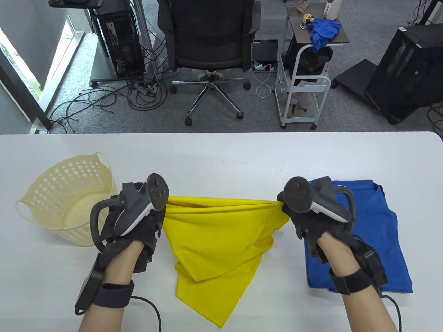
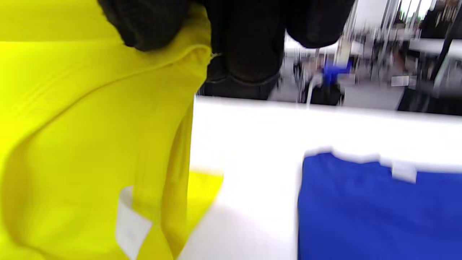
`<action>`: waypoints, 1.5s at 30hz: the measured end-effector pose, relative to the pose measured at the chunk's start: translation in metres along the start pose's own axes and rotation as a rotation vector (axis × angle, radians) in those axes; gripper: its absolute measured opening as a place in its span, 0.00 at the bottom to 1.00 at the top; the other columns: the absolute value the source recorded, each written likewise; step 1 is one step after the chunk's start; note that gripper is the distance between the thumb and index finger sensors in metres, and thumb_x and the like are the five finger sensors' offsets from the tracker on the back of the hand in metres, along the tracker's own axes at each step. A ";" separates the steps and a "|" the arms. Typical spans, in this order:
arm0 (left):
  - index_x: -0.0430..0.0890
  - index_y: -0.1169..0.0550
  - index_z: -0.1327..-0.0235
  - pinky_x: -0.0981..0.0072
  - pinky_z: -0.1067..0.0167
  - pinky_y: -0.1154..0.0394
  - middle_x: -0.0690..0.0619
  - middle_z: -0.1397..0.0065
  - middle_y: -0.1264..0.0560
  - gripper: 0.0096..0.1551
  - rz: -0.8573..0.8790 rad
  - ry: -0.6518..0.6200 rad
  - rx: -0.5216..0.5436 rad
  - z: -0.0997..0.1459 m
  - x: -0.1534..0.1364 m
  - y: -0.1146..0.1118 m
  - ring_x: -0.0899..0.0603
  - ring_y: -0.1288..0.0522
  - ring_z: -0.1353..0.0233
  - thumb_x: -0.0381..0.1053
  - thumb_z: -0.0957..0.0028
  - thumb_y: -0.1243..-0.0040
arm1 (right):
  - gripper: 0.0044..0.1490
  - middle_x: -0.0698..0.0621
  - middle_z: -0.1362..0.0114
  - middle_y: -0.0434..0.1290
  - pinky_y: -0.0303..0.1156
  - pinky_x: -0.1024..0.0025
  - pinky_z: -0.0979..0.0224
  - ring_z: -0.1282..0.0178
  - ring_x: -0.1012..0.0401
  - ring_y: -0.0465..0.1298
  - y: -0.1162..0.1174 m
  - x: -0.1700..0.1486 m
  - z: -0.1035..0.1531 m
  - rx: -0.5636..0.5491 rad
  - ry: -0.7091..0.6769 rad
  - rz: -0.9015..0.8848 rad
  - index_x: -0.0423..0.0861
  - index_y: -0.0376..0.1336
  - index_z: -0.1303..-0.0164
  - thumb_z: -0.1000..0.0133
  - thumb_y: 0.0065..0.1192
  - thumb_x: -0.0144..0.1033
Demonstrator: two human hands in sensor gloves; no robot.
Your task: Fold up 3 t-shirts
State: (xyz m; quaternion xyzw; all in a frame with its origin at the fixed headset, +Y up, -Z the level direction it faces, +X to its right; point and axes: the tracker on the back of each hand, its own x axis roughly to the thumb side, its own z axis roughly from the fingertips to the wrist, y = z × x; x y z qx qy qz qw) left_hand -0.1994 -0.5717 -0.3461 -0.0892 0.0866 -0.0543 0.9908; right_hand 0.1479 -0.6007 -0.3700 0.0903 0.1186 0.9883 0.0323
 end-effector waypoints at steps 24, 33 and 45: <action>0.58 0.20 0.51 0.47 0.27 0.31 0.62 0.29 0.28 0.22 -0.056 -0.060 0.075 -0.008 0.008 -0.074 0.50 0.26 0.29 0.65 0.51 0.47 | 0.26 0.52 0.33 0.75 0.68 0.47 0.29 0.36 0.51 0.77 0.055 0.017 0.005 -0.303 0.002 0.313 0.54 0.68 0.40 0.50 0.64 0.38; 0.57 0.18 0.55 0.49 0.30 0.29 0.61 0.32 0.25 0.22 -0.044 -0.173 -0.162 0.033 -0.007 -0.127 0.50 0.23 0.32 0.65 0.52 0.48 | 0.26 0.50 0.35 0.76 0.69 0.48 0.30 0.37 0.52 0.77 0.115 0.016 0.041 -0.022 -0.100 0.232 0.52 0.69 0.41 0.51 0.64 0.37; 0.54 0.15 0.61 0.47 0.32 0.27 0.59 0.34 0.22 0.22 0.049 -0.162 0.131 0.118 -0.040 0.001 0.48 0.21 0.34 0.66 0.51 0.48 | 0.26 0.49 0.34 0.75 0.67 0.46 0.28 0.35 0.50 0.76 -0.025 0.040 0.139 -0.271 -0.092 0.268 0.50 0.69 0.39 0.49 0.63 0.35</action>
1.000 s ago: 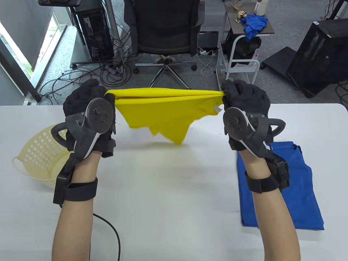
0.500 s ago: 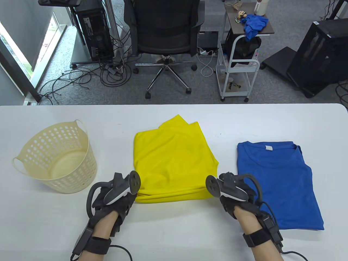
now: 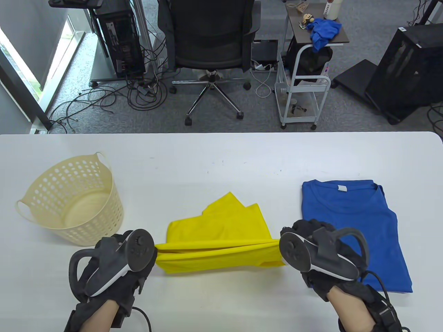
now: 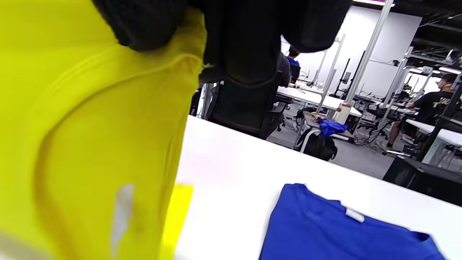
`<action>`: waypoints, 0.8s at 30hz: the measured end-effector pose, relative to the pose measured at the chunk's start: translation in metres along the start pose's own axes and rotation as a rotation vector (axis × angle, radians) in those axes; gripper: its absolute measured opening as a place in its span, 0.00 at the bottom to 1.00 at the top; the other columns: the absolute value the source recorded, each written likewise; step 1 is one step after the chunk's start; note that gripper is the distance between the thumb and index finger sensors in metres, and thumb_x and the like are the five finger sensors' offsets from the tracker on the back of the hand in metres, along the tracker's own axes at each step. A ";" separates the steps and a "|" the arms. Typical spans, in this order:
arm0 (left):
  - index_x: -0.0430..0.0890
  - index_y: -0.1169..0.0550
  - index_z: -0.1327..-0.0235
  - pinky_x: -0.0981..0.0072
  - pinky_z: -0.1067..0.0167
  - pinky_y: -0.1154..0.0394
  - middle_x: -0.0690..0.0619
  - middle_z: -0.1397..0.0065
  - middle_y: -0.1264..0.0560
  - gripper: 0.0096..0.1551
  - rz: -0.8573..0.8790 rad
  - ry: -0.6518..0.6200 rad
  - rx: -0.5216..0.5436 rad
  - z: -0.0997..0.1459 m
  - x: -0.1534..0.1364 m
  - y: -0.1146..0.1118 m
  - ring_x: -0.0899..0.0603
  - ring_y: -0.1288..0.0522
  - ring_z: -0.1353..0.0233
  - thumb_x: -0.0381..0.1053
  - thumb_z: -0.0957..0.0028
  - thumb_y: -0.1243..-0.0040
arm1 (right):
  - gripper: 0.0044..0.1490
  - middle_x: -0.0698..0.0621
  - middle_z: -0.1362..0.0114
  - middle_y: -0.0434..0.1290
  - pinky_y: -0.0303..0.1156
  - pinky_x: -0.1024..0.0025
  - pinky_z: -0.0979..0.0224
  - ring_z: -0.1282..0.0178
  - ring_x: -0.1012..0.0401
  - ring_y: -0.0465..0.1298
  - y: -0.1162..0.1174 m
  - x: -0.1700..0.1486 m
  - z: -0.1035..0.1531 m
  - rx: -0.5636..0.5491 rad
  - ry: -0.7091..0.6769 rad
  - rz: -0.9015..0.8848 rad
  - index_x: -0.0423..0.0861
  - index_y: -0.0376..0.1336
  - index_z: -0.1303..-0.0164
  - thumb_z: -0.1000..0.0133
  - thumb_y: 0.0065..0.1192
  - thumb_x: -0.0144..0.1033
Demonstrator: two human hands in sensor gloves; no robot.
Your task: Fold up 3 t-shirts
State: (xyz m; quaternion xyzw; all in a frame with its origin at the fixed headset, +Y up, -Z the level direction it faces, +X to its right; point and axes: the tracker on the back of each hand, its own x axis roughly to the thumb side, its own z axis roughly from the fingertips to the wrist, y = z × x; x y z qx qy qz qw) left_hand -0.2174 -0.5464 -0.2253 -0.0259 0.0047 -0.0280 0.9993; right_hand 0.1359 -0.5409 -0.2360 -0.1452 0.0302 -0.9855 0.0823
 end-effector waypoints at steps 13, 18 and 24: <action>0.55 0.17 0.58 0.48 0.30 0.28 0.60 0.33 0.24 0.22 -0.065 0.093 -0.240 -0.099 0.012 -0.069 0.49 0.22 0.33 0.66 0.51 0.48 | 0.26 0.48 0.33 0.74 0.66 0.46 0.28 0.35 0.49 0.76 0.097 -0.003 -0.091 0.227 0.061 -0.016 0.49 0.68 0.39 0.49 0.62 0.34; 0.55 0.17 0.57 0.48 0.30 0.29 0.60 0.32 0.24 0.22 -0.083 0.131 -0.261 -0.134 0.019 -0.083 0.49 0.23 0.33 0.66 0.51 0.48 | 0.26 0.48 0.34 0.74 0.66 0.46 0.28 0.36 0.49 0.76 0.114 -0.009 -0.120 0.258 0.111 -0.007 0.49 0.68 0.39 0.49 0.62 0.34; 0.58 0.21 0.49 0.49 0.28 0.30 0.61 0.28 0.28 0.26 -0.144 0.223 -0.026 -0.153 0.028 -0.107 0.50 0.25 0.29 0.68 0.52 0.53 | 0.28 0.47 0.31 0.71 0.63 0.45 0.27 0.33 0.48 0.73 0.142 -0.012 -0.148 0.163 0.213 -0.048 0.49 0.65 0.35 0.47 0.59 0.38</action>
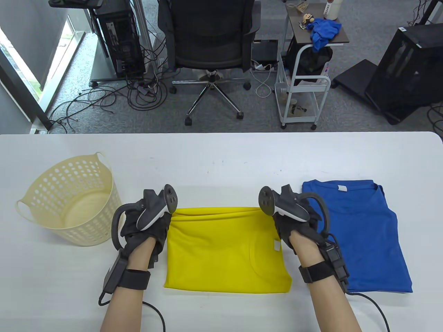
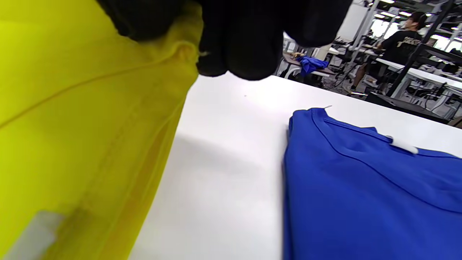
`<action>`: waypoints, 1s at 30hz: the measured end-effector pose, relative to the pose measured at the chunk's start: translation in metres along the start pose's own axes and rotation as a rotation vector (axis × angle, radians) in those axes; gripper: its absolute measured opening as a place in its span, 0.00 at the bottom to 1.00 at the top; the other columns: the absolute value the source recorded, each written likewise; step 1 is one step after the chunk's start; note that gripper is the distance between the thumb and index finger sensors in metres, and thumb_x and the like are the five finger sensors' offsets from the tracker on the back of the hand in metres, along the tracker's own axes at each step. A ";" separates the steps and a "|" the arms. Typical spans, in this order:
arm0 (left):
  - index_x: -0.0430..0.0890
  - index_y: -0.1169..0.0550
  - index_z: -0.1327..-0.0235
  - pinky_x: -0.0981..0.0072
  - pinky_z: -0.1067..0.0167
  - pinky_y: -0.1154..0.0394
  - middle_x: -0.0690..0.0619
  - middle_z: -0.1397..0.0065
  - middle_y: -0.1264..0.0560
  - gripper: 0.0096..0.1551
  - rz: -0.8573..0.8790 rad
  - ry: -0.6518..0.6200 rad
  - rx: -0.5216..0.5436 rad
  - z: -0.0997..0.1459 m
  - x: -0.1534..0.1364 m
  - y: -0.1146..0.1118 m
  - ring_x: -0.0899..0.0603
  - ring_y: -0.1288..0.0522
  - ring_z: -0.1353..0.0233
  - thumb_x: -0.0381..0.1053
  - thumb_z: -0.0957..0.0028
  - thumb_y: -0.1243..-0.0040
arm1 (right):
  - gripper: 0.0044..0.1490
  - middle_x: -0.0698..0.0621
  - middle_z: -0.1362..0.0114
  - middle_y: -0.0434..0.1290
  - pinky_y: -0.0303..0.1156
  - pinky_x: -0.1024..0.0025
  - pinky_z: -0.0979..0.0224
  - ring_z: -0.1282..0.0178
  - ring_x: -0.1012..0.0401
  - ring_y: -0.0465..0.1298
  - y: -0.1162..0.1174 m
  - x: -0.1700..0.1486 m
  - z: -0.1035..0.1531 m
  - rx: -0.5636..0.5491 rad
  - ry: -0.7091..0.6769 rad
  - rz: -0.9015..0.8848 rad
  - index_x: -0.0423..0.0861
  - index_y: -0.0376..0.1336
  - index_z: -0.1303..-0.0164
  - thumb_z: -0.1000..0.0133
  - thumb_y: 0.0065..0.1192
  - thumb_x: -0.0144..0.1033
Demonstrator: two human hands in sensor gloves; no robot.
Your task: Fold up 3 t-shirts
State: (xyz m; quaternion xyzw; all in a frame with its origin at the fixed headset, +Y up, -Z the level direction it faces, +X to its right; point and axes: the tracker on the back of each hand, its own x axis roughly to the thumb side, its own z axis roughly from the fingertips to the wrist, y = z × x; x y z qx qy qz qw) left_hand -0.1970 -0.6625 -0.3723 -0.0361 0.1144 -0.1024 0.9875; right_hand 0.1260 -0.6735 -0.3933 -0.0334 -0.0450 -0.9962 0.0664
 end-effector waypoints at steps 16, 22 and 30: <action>0.74 0.44 0.31 0.44 0.22 0.37 0.61 0.16 0.46 0.35 -0.107 -0.418 -0.256 0.055 0.085 -0.076 0.43 0.41 0.17 0.68 0.54 0.53 | 0.33 0.48 0.29 0.69 0.64 0.41 0.28 0.31 0.46 0.71 0.008 0.028 0.069 -0.090 -0.219 -0.180 0.50 0.63 0.33 0.48 0.58 0.48; 0.73 0.37 0.32 0.48 0.29 0.31 0.58 0.26 0.34 0.32 -0.165 -0.410 -0.253 0.073 0.091 -0.067 0.44 0.28 0.31 0.71 0.54 0.55 | 0.33 0.47 0.31 0.71 0.64 0.40 0.30 0.34 0.46 0.73 0.035 0.052 0.088 -0.065 -0.335 -0.148 0.49 0.64 0.34 0.49 0.59 0.50; 0.69 0.30 0.36 0.54 0.37 0.24 0.58 0.43 0.23 0.30 0.011 -0.531 -0.280 0.083 0.089 -0.065 0.53 0.20 0.49 0.71 0.54 0.55 | 0.46 0.47 0.29 0.64 0.61 0.39 0.28 0.30 0.44 0.67 0.082 0.072 0.080 0.077 -0.345 0.018 0.50 0.54 0.26 0.52 0.55 0.60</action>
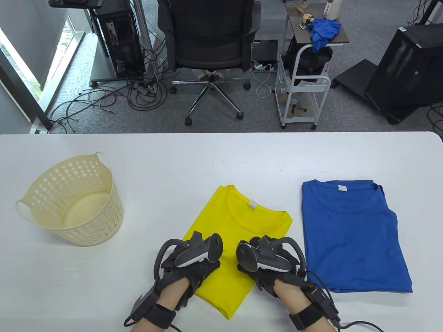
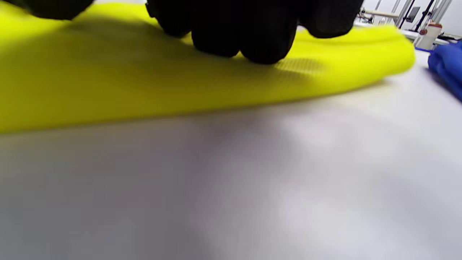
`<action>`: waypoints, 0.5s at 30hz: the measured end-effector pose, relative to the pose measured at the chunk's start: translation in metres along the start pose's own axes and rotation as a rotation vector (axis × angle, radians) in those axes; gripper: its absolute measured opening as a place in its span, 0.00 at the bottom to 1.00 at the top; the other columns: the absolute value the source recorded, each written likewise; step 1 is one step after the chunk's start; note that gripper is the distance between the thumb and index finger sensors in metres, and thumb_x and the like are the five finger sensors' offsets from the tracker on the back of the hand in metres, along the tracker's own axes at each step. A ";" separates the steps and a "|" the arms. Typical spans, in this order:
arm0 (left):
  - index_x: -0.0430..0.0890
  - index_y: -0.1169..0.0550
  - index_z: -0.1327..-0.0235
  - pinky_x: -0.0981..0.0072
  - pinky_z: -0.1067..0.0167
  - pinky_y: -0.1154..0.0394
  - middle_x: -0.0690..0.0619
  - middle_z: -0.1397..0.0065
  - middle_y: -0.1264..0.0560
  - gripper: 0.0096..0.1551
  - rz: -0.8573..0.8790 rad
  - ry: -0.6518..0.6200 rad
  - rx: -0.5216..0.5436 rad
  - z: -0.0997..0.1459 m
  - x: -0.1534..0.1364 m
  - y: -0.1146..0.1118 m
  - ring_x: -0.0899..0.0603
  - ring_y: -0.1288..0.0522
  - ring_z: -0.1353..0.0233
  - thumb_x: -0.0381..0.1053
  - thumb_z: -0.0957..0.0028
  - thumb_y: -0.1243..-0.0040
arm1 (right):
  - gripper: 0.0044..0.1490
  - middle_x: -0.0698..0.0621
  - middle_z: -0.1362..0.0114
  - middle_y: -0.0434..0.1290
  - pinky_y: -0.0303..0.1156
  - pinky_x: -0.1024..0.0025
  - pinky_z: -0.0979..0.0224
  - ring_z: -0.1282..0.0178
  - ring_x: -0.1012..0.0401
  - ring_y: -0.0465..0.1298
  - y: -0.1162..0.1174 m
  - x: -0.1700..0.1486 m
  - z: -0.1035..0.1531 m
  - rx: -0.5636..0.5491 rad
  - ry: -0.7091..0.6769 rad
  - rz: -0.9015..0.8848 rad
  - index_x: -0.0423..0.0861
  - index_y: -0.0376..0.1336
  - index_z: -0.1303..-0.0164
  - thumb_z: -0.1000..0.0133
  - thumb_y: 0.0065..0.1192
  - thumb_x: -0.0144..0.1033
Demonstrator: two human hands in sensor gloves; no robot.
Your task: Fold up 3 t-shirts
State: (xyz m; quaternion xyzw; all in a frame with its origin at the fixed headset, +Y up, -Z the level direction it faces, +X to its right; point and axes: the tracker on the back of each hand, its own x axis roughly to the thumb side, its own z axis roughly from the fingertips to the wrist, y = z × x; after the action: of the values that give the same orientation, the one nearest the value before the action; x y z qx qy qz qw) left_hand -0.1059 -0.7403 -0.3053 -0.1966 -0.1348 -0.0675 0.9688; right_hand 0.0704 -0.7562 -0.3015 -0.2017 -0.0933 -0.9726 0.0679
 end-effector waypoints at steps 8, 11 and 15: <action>0.67 0.30 0.33 0.47 0.28 0.30 0.60 0.28 0.27 0.33 0.044 0.170 0.202 0.016 -0.046 0.015 0.48 0.26 0.28 0.71 0.54 0.53 | 0.43 0.41 0.21 0.51 0.54 0.35 0.25 0.22 0.37 0.54 0.002 0.008 -0.006 0.084 0.003 0.000 0.55 0.50 0.25 0.51 0.58 0.52; 0.66 0.30 0.32 0.46 0.27 0.31 0.60 0.27 0.28 0.34 0.040 0.241 0.154 0.011 -0.064 0.007 0.46 0.27 0.26 0.71 0.54 0.53 | 0.41 0.41 0.19 0.48 0.53 0.35 0.24 0.21 0.36 0.51 -0.002 0.009 -0.008 0.148 -0.010 -0.004 0.59 0.49 0.26 0.50 0.60 0.45; 0.65 0.29 0.33 0.45 0.27 0.32 0.59 0.27 0.28 0.34 0.040 0.299 0.075 0.003 -0.078 -0.003 0.46 0.28 0.26 0.71 0.54 0.53 | 0.41 0.43 0.17 0.46 0.52 0.35 0.23 0.20 0.35 0.50 -0.004 0.010 -0.004 0.204 -0.047 0.012 0.65 0.50 0.30 0.51 0.64 0.37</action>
State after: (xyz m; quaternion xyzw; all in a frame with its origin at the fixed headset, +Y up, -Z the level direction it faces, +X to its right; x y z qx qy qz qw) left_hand -0.1813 -0.7358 -0.3242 -0.1507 0.0123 -0.0714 0.9859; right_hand 0.0587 -0.7537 -0.3020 -0.2171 -0.1923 -0.9526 0.0917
